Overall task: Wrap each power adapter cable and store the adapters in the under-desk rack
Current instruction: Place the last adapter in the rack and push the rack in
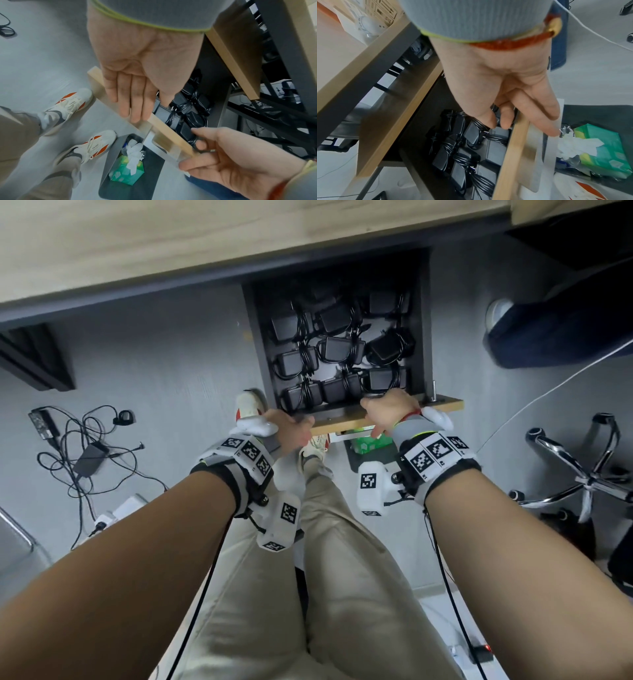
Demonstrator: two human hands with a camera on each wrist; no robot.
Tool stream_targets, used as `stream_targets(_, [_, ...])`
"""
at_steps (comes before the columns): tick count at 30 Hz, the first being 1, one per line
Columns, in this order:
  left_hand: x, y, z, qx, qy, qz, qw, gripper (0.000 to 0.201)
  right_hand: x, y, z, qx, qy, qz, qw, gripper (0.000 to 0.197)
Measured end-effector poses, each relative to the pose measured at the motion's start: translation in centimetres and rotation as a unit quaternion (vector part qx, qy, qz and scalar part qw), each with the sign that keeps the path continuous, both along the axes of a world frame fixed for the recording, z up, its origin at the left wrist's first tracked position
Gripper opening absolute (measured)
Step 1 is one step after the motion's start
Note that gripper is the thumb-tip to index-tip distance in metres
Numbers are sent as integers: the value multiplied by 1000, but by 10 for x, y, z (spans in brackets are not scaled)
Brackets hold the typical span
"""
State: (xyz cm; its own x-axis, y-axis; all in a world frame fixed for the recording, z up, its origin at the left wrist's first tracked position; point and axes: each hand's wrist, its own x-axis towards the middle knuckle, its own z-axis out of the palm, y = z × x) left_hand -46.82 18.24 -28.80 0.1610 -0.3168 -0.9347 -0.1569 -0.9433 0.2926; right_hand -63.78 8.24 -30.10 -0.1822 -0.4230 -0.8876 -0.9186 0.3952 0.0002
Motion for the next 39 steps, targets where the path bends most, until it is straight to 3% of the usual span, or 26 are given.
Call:
stream_targets(4, [8,-15,15,-31,-80,-103,991,36,8,-14,8,-61,-30,23,997,35])
stream_targets(8, [17,-24,22,-103,-104,-134,980,34,9,-21,12,-140,-121,17,983,29])
stream_targets(11, [19,-26,11,-87,-88,-156,980,55,4,-22,6,-191,-180,-32,964,24])
stream_targets(15, [24,-32,-9,-112,-55,-142,982,83,6,-36,-8,-199,-218,-114,949,58])
stream_targets(19, [31,-47,-22,-155,-62,-98,981,90,14,-59,-20,-192,-214,-65,955,82])
stream_targets(24, [37,-77,-45,-237,-114,-86,961,91,26,-81,-46,-207,-259,-39,942,93])
stream_targets(29, [42,-107,-63,-260,-174,-106,944,85,39,-107,-61,-224,-279,-36,933,93])
stream_targets(35, [52,-126,-70,-297,-229,-115,920,62,48,-130,-64,-233,-261,-23,936,78])
stream_targets(39, [58,-135,-74,-255,-227,-104,934,53,47,-141,-64,-238,-218,18,946,69])
